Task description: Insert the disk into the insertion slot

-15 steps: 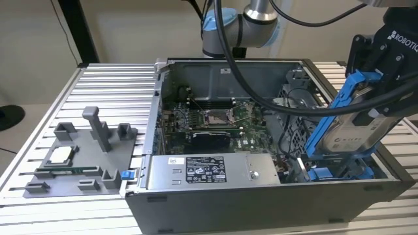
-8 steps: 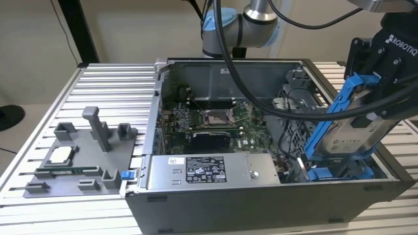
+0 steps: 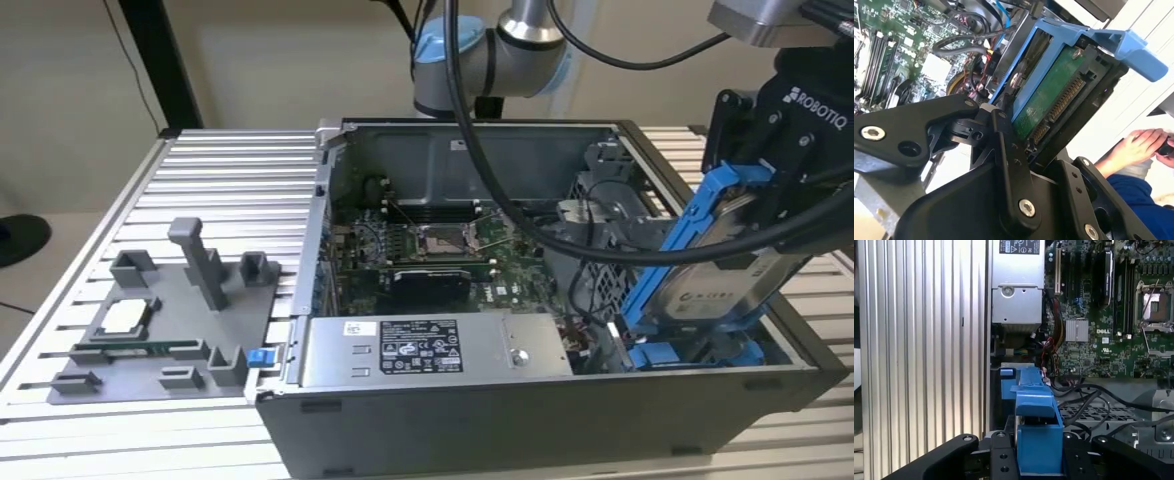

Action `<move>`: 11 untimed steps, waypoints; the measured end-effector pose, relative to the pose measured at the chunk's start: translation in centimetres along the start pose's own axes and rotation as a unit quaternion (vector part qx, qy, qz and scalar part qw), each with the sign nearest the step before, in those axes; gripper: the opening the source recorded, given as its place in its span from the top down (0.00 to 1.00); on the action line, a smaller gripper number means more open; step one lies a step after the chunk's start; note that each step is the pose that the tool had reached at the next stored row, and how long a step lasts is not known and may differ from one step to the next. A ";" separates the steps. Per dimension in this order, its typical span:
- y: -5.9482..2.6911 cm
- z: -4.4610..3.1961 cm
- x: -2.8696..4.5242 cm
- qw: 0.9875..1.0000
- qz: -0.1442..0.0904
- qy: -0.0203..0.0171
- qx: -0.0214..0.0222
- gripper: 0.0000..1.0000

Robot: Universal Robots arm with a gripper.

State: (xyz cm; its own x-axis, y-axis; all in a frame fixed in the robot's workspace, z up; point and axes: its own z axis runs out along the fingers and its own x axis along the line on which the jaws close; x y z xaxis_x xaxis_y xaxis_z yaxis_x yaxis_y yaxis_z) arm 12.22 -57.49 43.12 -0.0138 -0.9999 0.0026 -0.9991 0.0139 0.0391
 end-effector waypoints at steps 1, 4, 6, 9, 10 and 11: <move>-0.03 0.14 0.00 1.000 0.000 0.000 0.000 1.00; -0.14 0.51 0.00 1.000 0.000 0.000 0.000 1.00; -0.21 0.76 -0.01 1.000 0.000 0.000 0.000 1.00; -0.28 1.08 -0.02 1.000 0.000 0.000 0.000 1.00; -0.28 1.16 -0.03 1.000 0.000 0.000 0.000 1.00; -0.29 1.25 -0.04 1.000 0.000 0.000 0.000 1.00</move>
State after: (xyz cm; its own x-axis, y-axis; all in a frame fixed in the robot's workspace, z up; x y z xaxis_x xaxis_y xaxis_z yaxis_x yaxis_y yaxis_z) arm 12.47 -57.46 41.86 -0.0139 -0.9999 0.0022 -0.9991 0.0139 0.0391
